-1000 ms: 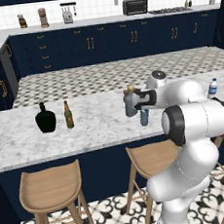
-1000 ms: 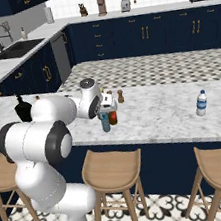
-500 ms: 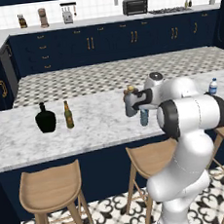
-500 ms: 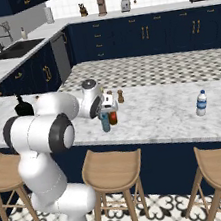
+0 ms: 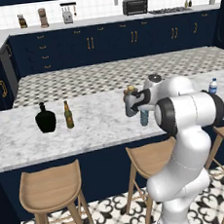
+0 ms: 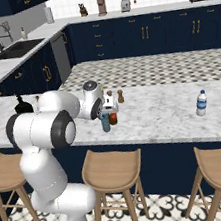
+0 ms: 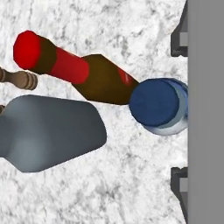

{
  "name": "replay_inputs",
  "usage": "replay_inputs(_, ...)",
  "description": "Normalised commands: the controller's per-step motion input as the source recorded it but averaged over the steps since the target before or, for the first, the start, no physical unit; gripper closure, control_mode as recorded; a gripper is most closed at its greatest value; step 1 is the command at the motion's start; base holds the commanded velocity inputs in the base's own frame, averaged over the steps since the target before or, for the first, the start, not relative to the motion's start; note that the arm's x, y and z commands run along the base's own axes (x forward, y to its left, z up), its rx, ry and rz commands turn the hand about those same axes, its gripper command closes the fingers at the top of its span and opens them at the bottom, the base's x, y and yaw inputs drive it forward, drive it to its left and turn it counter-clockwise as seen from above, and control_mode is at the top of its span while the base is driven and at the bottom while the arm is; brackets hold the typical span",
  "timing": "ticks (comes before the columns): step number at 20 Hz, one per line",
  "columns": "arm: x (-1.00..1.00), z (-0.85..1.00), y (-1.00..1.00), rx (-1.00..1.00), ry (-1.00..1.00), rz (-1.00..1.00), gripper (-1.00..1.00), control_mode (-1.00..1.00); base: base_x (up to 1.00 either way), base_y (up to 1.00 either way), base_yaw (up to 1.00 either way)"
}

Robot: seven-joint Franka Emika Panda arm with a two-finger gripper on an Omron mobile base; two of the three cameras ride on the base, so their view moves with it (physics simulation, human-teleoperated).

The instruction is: Move the plastic bottles in the middle to the plastics group, and the glass bottles in the middle to the glass group.

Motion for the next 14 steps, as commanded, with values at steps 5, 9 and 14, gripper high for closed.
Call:
replay_inputs(5,0.10,-0.06,0.00,0.00,0.00,0.00,-1.00,-1.00,0.00,0.00,0.00)
replay_inputs(9,0.06,-0.06,-0.05,0.00,0.00,0.00,-1.00,-1.00,0.00,0.00,0.00)
replay_inputs(14,0.02,-0.01,-0.04,0.00,0.00,0.00,-1.00,-1.00,0.00,0.00,0.00)
